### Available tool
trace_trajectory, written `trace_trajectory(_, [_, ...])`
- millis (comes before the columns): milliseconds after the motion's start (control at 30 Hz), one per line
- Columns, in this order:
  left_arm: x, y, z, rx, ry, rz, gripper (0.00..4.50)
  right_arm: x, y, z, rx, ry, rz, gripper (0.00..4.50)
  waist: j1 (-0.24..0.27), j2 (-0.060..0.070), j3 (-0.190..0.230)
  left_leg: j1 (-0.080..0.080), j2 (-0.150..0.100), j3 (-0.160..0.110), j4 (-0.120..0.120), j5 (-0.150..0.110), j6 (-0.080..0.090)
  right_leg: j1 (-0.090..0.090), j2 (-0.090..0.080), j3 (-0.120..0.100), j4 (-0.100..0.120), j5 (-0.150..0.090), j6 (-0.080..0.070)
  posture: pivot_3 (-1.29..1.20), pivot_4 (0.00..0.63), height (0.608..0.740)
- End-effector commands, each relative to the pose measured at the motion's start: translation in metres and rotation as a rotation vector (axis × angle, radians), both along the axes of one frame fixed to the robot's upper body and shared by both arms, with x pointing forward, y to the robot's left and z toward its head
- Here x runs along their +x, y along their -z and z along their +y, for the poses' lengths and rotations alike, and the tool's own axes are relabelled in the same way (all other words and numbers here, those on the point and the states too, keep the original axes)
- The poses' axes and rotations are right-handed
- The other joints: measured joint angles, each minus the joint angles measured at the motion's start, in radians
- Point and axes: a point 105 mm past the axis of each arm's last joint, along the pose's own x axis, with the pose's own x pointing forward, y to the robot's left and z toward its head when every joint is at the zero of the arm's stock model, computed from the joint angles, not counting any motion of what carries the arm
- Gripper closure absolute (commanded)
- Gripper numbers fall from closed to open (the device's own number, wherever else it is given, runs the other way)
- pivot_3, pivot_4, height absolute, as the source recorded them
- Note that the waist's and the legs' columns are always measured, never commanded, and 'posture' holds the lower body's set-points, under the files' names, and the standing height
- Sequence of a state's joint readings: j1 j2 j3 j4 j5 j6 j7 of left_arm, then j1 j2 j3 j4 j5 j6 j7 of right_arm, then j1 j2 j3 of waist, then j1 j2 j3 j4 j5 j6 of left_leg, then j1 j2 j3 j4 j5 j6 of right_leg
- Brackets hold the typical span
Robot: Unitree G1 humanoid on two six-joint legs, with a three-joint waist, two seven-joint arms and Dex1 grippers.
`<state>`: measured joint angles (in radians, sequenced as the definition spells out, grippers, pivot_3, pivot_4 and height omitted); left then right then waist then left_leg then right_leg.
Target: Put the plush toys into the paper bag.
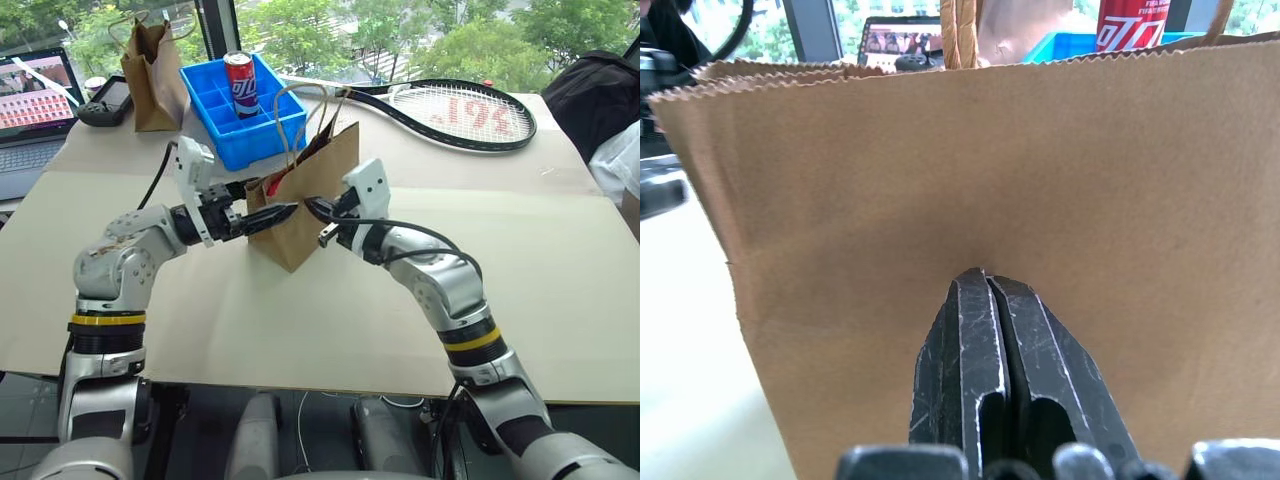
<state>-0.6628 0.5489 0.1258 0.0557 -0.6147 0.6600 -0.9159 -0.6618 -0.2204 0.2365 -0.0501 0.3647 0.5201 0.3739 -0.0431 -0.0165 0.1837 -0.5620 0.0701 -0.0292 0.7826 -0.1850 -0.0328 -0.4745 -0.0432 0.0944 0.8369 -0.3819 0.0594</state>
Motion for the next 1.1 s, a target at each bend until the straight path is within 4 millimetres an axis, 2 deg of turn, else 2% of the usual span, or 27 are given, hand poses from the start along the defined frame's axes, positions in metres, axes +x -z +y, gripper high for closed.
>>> trace_trajectory(33, [0.01,-0.002,0.004,0.002,-0.059,0.011,1.15,-0.004,-0.011,-0.004,0.026,0.001,-0.05,4.5,0.0,0.0,0.0,0.0,0.0,0.0,0.0,0.0,0.0,0.0,0.0,0.0,0.0,0.0,0.0,0.0,0.15,0.658])
trace_trajectory(333, [0.011,0.004,-0.007,0.023,-0.025,0.024,4.44,-0.006,-0.013,-0.018,0.033,0.036,-0.044,4.5,-0.001,0.0,0.0,0.0,0.0,0.0,0.0,0.0,0.0,0.0,0.0,0.0,0.001,0.0,0.0,0.0,0.15,0.658])
trace_trajectory(433, [0.013,-0.002,-0.006,0.032,-0.015,0.007,4.48,-0.013,-0.016,-0.037,0.024,0.047,-0.036,4.5,0.003,0.0,0.0,0.0,0.0,0.0,0.0,0.0,0.0,0.0,0.0,0.0,0.001,0.0,0.0,0.0,0.15,0.658])
trace_trajectory(533, [0.014,-0.011,-0.004,0.041,0.013,-0.035,4.48,-0.026,-0.011,-0.072,-0.03,0.063,0.002,4.5,0.008,0.0,0.0,0.0,-0.001,0.0,0.0,0.0,0.0,0.0,0.0,0.0,0.0,0.0,0.0,0.0,0.15,0.658])
trace_trajectory(600, [0.011,-0.02,-0.006,0.065,0.086,-0.085,4.48,-0.037,-0.004,-0.13,-0.141,0.148,0.044,4.5,0.013,0.0,0.0,-0.001,-0.001,0.0,0.0,0.0,0.0,0.0,-0.001,0.0,-0.001,0.0,0.0,0.0,0.15,0.658])
trace_trajectory(733, [0.002,-0.028,-0.015,0.112,0.248,-0.159,4.48,-0.055,-0.008,-0.192,-0.256,0.26,0.078,4.5,0.026,0.0,0.0,-0.002,-0.002,0.001,0.0,0.0,0.0,0.001,-0.001,0.0,-0.004,0.0,0.0,0.0,0.15,0.658])
trace_trajectory(800, [-0.002,-0.03,-0.018,0.141,0.316,-0.189,4.48,-0.06,-0.011,-0.205,-0.291,0.283,0.08,4.5,0.019,0.0,0.001,-0.001,-0.001,0.001,0.0,0.0,0.0,0.001,-0.001,0.0,-0.004,0.0,0.0,0.0,0.15,0.658])
trace_trajectory(867, [-0.014,-0.03,-0.021,0.208,0.457,-0.223,4.48,-0.071,-0.014,-0.211,-0.329,0.267,0.074,4.5,0.007,0.0,0.001,0.001,-0.001,0.0,-0.001,0.0,0.0,0.002,0.0,0.0,-0.003,0.0,0.0,0.0,0.15,0.658])
trace_trajectory(967, [-0.027,-0.025,-0.023,0.28,0.607,-0.235,4.48,-0.085,-0.016,-0.209,-0.359,0.215,0.069,4.5,-0.002,0.0,0.001,0.001,-0.001,0.001,-0.002,0.0,0.0,0.002,0.0,0.001,-0.003,-0.001,0.0,0.0,0.15,0.658])
trace_trajectory(1100, [-0.034,-0.017,-0.026,0.307,0.679,-0.222,4.48,-0.101,-0.016,-0.206,-0.356,0.172,0.085,4.5,-0.002,0.0,0.001,0.001,-0.001,0.001,-0.001,0.0,0.0,0.003,0.0,0.001,-0.003,-0.001,0.0,0.0,0.15,0.658])
